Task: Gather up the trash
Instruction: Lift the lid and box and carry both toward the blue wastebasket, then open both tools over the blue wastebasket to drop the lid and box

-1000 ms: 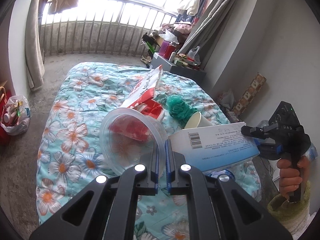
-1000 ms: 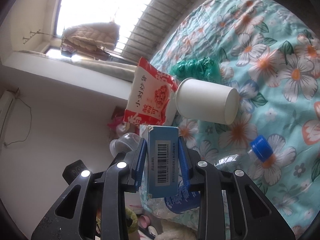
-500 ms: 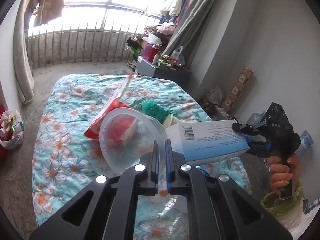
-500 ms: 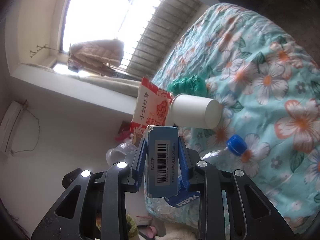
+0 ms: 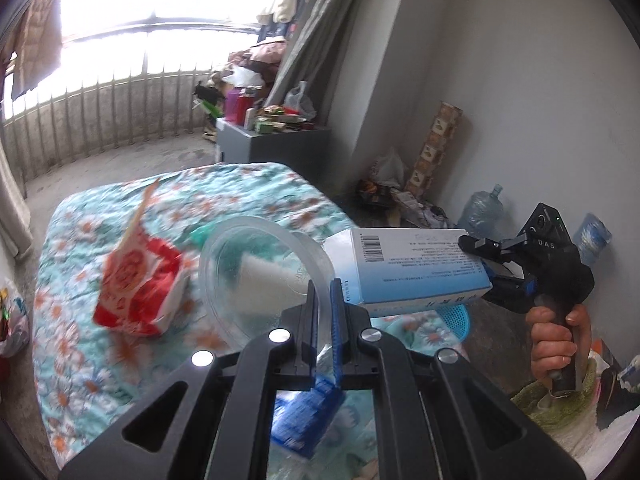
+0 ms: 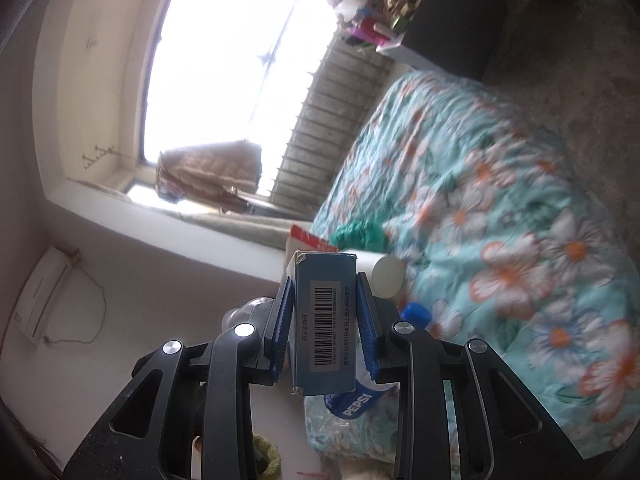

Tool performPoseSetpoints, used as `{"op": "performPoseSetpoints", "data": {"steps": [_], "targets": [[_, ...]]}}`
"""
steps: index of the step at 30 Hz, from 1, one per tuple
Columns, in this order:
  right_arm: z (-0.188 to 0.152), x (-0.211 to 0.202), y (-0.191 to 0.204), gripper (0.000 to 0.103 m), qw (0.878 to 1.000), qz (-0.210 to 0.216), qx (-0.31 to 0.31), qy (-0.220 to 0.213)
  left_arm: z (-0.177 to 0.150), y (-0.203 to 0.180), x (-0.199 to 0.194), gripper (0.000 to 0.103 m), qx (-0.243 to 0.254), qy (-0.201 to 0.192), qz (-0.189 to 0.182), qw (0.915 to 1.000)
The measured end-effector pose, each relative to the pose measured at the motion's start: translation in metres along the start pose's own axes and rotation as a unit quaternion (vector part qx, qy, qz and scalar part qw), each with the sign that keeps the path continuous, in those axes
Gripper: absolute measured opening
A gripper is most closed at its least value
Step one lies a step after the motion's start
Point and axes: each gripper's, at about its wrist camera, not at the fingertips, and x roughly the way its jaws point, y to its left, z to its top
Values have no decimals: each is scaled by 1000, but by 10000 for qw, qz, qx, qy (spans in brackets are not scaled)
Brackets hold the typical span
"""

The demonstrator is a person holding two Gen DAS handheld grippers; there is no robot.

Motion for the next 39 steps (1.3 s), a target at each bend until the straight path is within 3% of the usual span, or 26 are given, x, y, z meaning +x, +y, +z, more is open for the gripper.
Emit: {"op": "performPoseSetpoints", "data": {"steps": [7,13,15,22,27,33,34,35,36,37,39], "targets": [[13,-72,-28,28,9963,-53,247,-816,29,-57,50,5,377,269,-617,9970],[23,-154,-64,28,9815,-608,453,-1759,50,-121,115,5,740,776,-1245,9864],[23,-180,-77,28,9708,-985,527,-2124,57,-149,144,5,869,1019,-1471,9800],[18,-248,-136,28,9130,-2344,1145,-3135,58,-246,244,5,1294,1882,-1996,9529],[27,-258,-176,28,8829,-2820,1561,-3416,47,-309,321,5,1629,2398,-2137,9329],[51,-252,-231,31,8477,-3239,1956,-3718,34,-363,396,5,1822,2651,-2157,9219],[52,-249,-242,36,8438,-3279,1996,-3749,29,-368,407,10,1871,2726,-2166,9186],[57,-246,-260,44,8381,-3367,2092,-3748,22,-374,419,29,1919,2804,-2117,9164],[60,-239,-283,62,8313,-3511,2292,-3649,14,-378,438,42,1968,2903,-1900,9170],[60,-239,-299,65,8276,-3607,2481,-3512,10,-378,447,54,1955,2918,-1739,9200],[56,-231,-339,65,8234,-3643,3001,-3150,4,-372,458,54,1796,2904,-1512,9277]]}}
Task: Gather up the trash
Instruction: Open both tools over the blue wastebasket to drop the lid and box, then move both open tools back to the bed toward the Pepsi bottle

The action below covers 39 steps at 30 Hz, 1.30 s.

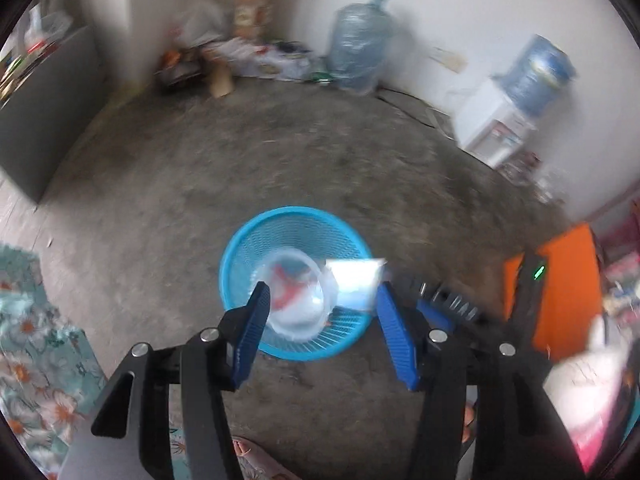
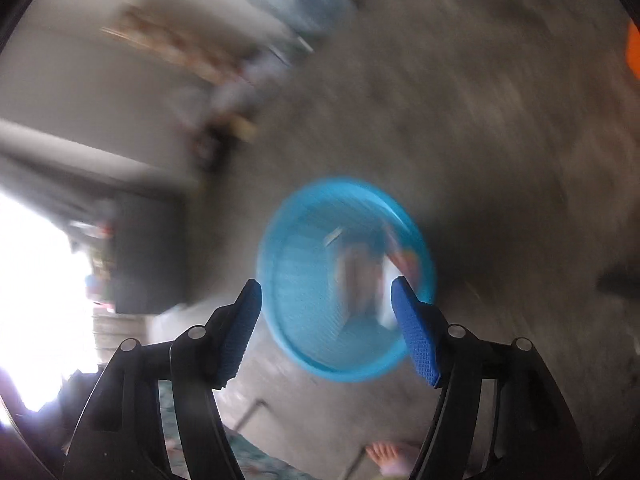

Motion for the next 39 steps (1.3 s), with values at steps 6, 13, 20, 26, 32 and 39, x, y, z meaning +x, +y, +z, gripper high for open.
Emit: {"op": "performPoseSetpoints", "data": {"steps": [6,13,20,26,32,39], "targets": [[-29,-1,-44,65,9981,134,577,145,-16,12,-28,59,-57,-62,83,9999],[-39,-33,-22,67,9973,621,396,-16,-34,8,-122,72,155,-752,114,9970],[-76,-80,63,79,9851,1459,-906,71,-109,28,-241,83,233,-1220,136,9922],[-140,-102,136,86,9507,1778,-2424,757,-211,87,-342,88,-451,-1855,679,9793],[-226,-101,187,87,9009,2208,-3317,1722,-320,147,-408,90,-1492,-2267,1747,9465],[-335,-101,208,87,8311,2393,-3998,3035,-424,195,-415,90,-2634,-2328,1897,9168]]}}
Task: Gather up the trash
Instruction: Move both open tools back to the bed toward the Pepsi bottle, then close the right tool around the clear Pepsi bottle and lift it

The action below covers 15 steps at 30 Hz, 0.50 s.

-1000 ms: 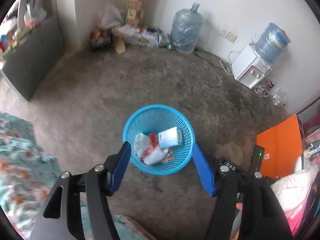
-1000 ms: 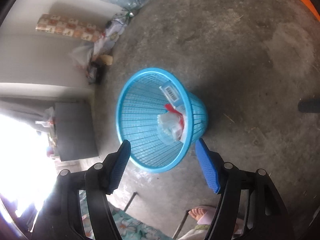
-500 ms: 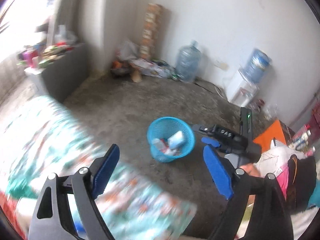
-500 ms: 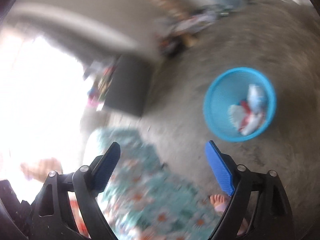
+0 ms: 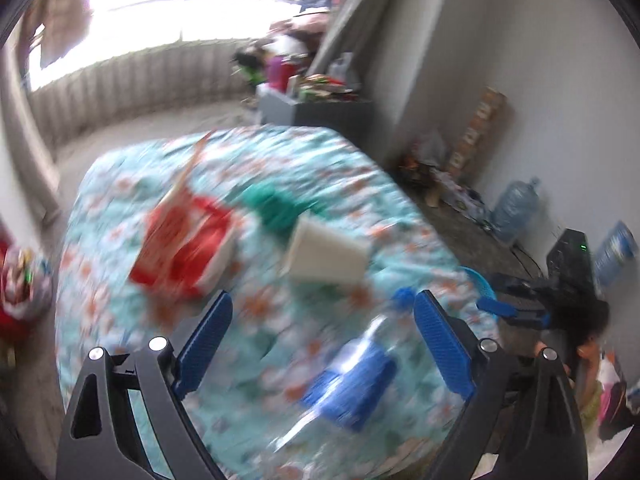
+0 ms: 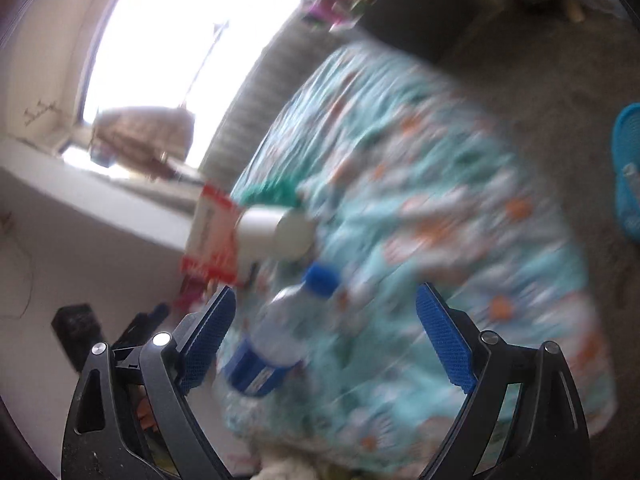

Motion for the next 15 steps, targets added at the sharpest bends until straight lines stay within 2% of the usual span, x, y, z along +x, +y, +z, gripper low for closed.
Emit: {"op": "performPoseSetpoints", "data": {"steps": [3,5,11,15], "targets": [[-25,27,11,87,9983,236,118,518,-21,23,2,90,-306,43,47,9995],[-41,42,22,87,9966,245,283,739,-34,35,6,90,-454,95,131,9988],[-67,85,37,87,9886,324,858,1197,-55,69,7,90,-791,108,280,9964],[-78,115,51,87,9846,244,973,1433,-63,86,0,90,-932,87,273,9952]]}}
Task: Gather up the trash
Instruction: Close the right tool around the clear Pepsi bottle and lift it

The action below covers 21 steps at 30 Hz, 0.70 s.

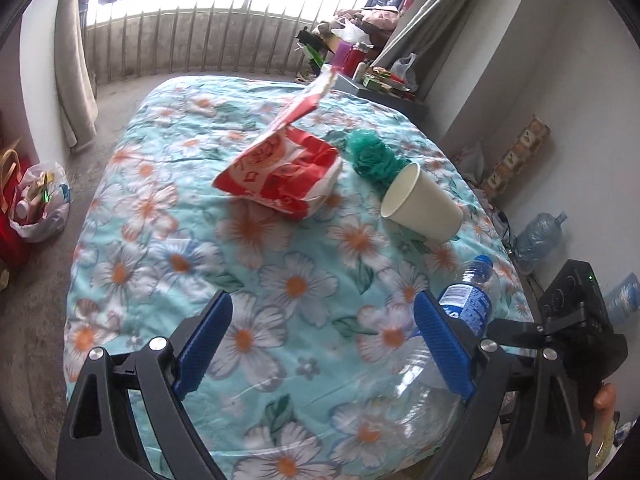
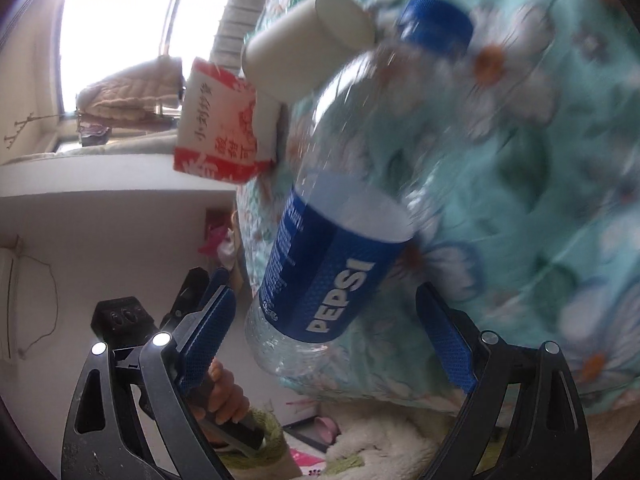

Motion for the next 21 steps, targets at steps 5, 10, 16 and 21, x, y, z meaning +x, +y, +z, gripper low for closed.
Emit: {"op": "performPoseSetpoints", "data": {"steps": [5,10,16,21], "targets": [[-4,18,11,87,9998,-161,103,-60,-1,12,-6,90,-168,0,-54,9998],[0,19,10,64,9998,-49,139,-94,1,17,-5,90,-153,14,-69,9999],[1,-13,-6,61,9995,-14,176,-269,5,8,2,90,-78,73,-249,9996],[3,-69,-7,59,9954,-411,-237,-827,7,-11,17,90,76,213,-482,9986]]}}
